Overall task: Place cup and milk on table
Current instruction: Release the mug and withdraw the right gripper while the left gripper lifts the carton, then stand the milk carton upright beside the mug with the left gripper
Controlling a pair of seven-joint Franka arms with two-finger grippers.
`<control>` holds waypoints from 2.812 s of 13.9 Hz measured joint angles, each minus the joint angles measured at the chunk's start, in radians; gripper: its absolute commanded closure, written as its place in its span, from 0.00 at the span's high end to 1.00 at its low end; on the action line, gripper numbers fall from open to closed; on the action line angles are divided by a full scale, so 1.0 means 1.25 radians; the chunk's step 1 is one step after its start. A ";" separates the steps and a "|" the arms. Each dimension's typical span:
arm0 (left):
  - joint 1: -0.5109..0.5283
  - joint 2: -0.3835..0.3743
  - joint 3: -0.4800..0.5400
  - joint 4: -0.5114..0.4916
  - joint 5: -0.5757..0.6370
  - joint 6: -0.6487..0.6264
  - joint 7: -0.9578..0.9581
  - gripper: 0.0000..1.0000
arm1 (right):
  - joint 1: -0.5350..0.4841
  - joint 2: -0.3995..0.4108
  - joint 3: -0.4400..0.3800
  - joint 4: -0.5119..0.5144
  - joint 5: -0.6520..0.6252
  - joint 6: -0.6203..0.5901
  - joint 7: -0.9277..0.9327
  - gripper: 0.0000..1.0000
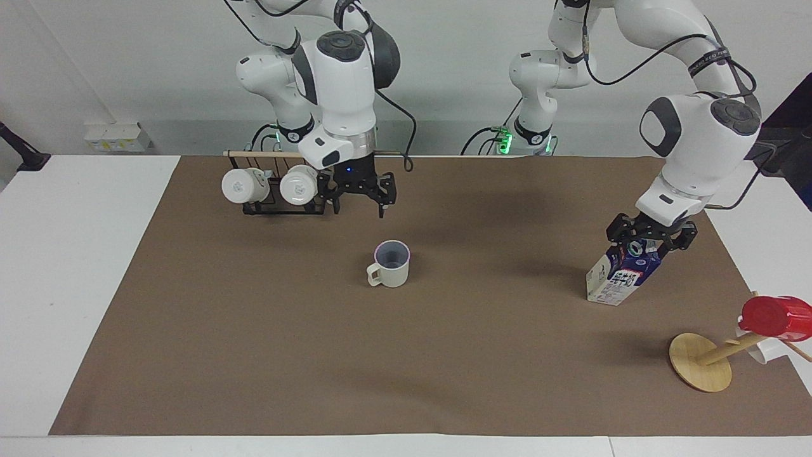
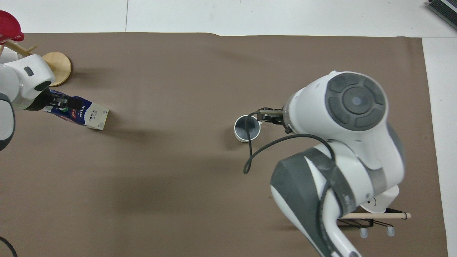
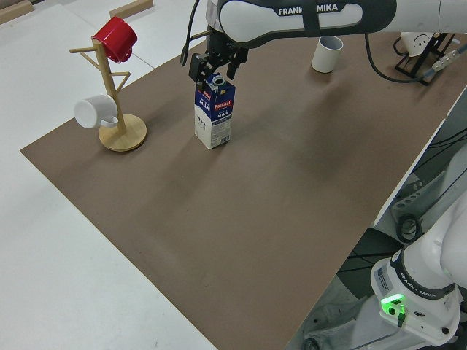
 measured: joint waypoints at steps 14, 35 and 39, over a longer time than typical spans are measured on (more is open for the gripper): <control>-0.081 -0.051 -0.025 0.044 -0.006 -0.059 -0.126 0.43 | -0.343 -0.123 -0.007 -0.015 0.008 -0.191 -0.415 1.00; -0.471 0.090 -0.031 0.158 0.052 -0.024 -0.774 0.43 | -0.380 -0.155 0.012 0.105 0.021 -0.320 -0.378 1.00; -0.474 0.094 -0.031 0.153 0.052 -0.024 -0.774 0.64 | -0.380 -0.155 0.012 0.104 0.021 -0.321 -0.378 1.00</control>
